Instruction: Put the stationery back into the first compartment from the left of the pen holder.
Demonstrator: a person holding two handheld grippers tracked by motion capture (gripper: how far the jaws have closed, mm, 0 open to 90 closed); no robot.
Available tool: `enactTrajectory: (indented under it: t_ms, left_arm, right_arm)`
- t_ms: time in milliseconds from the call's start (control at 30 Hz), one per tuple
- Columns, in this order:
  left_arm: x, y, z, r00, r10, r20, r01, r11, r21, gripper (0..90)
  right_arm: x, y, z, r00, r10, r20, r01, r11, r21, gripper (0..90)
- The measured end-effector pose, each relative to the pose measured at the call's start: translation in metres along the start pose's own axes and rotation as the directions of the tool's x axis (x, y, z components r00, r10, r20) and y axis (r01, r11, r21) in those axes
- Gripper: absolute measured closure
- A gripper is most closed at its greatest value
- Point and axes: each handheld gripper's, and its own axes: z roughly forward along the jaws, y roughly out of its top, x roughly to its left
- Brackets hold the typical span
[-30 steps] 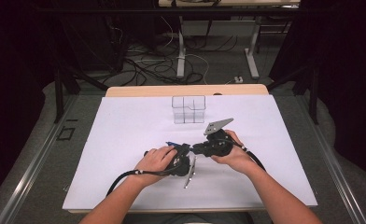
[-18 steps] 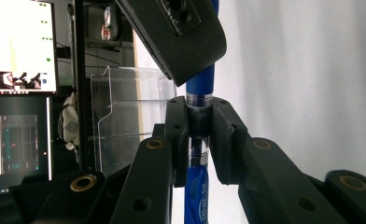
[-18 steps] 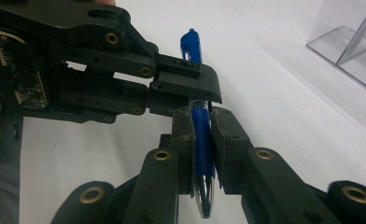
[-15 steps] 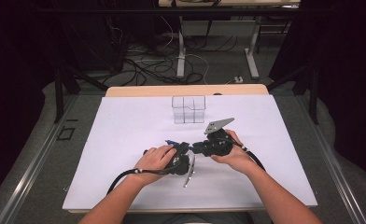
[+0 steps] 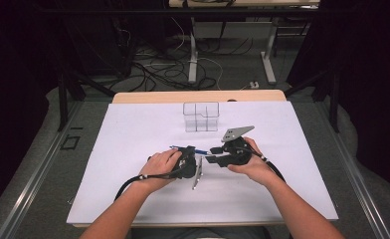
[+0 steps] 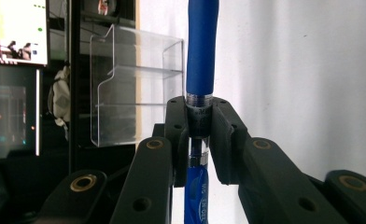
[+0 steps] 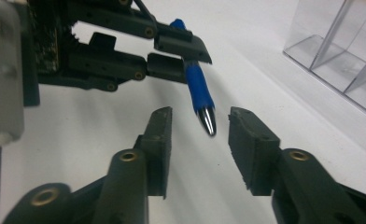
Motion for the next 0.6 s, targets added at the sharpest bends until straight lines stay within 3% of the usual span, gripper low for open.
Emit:
enactTrajectory:
  t_ms: [33,133,233,433,467,533,600]
  left_arm:
    - [0.0,-0.001,0.002,0.9992,-0.04,0.008,0.04,0.999,-0.018,78.8]
    - [0.006,-0.005,0.003,0.9962,-0.086,0.014,0.086,0.9963,-0.006,78.8]
    - [0.013,-0.009,0.005,0.9874,-0.157,0.021,0.157,0.9877,0.001,78.9]
    - [0.03,-0.017,0.005,0.9558,-0.291,0.041,0.291,0.9566,-0.001,78.8]
    - [0.033,-0.018,0.005,0.9495,-0.31,0.05,0.31,0.9507,-0.001,78.8]
    - [0.037,-0.019,0.006,0.9312,-0.359,0.063,0.361,0.9324,-0.019,78.8]
    - [0.044,-0.02,0.005,0.922,-0.381,0.07,0.383,0.9235,-0.022,78.8]
  right_arm:
    - [0.0,-0.001,0.0,1.0,0.001,0.009,-0.001,1.0,0.0,54.3]
    - [-0.003,-0.002,0.0,0.9995,0.012,0.028,-0.012,1.0,0.006,49.4]
    - [-0.006,-0.004,0.0,0.9983,0.025,0.052,-0.025,1.0,0.008,47.7]
    - [-0.009,-0.007,0.0,0.9966,0.026,0.078,-0.026,1.0,0.007,46.0]
    - [-0.01,-0.007,0.0,0.9968,0.025,0.076,-0.026,1.0,0.016,45.3]
    - [-0.01,-0.008,0.001,0.9964,0.031,0.078,-0.031,0.999,0.007,41.8]
    - [-0.01,-0.009,0.002,0.9955,0.039,0.087,-0.039,0.999,0.003,41.7]
